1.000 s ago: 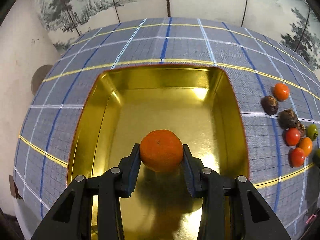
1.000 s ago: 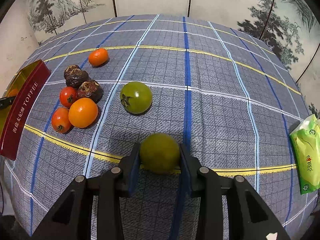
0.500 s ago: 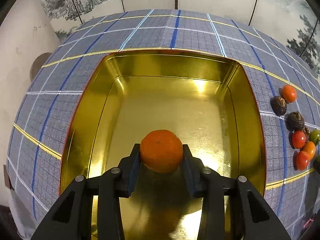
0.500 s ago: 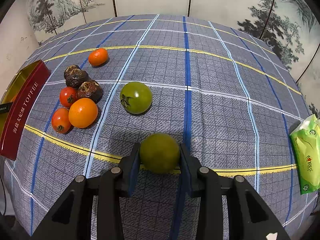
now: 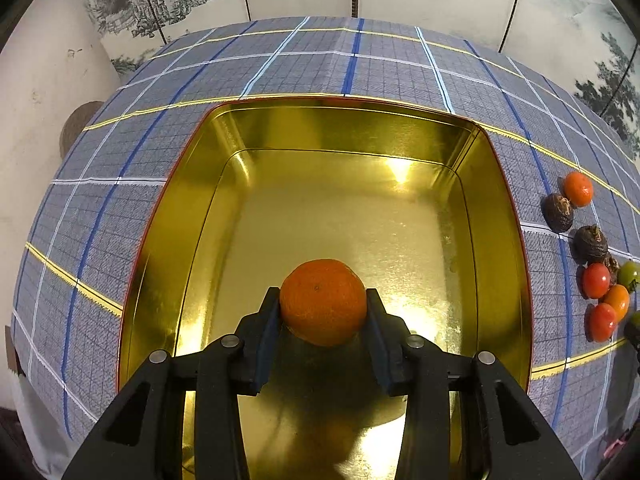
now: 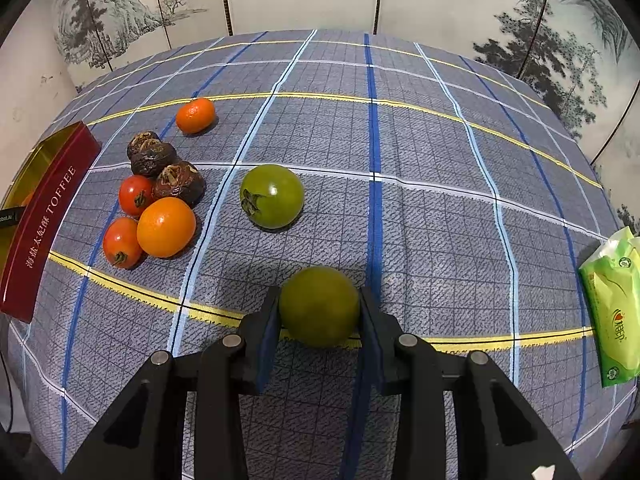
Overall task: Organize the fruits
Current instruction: 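Carry the mandarin over the gold tin tray and open left gripper, then carry the green tomato into the gold tray and open right gripper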
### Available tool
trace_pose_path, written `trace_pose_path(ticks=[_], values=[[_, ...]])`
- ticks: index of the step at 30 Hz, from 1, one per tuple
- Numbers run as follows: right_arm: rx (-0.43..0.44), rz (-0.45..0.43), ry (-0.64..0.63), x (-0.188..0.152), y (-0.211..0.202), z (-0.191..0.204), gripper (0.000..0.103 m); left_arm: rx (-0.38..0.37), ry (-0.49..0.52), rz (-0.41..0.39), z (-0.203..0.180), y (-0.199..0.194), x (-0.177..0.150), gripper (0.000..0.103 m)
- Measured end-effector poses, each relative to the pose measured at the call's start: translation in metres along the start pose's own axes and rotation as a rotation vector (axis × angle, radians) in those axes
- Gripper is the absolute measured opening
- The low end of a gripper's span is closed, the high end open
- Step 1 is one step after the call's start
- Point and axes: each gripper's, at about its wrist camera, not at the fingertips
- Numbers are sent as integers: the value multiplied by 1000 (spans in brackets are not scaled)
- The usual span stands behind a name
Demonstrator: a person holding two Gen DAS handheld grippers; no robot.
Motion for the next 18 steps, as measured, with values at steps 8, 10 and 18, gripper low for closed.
trace_pose_path(ticks=[8,10,18], values=[[4,-5,10,0,-1,-1,33,5,19,-106,-3,-20,-6,65],[2,-5,11,1,-1,-1,33,8,25,-135,-4,-27,-7,66],[-11,-58,22,6,-22,-1,33,29,-9,-198,-4,-42,-16,69]])
Point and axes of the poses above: each gripper's, at about its wrist camera, not at the fingertips, and y roughly the way its jaws point, z to its left, x to its top, and after that the axes turned 12 degrees about z, right-handed
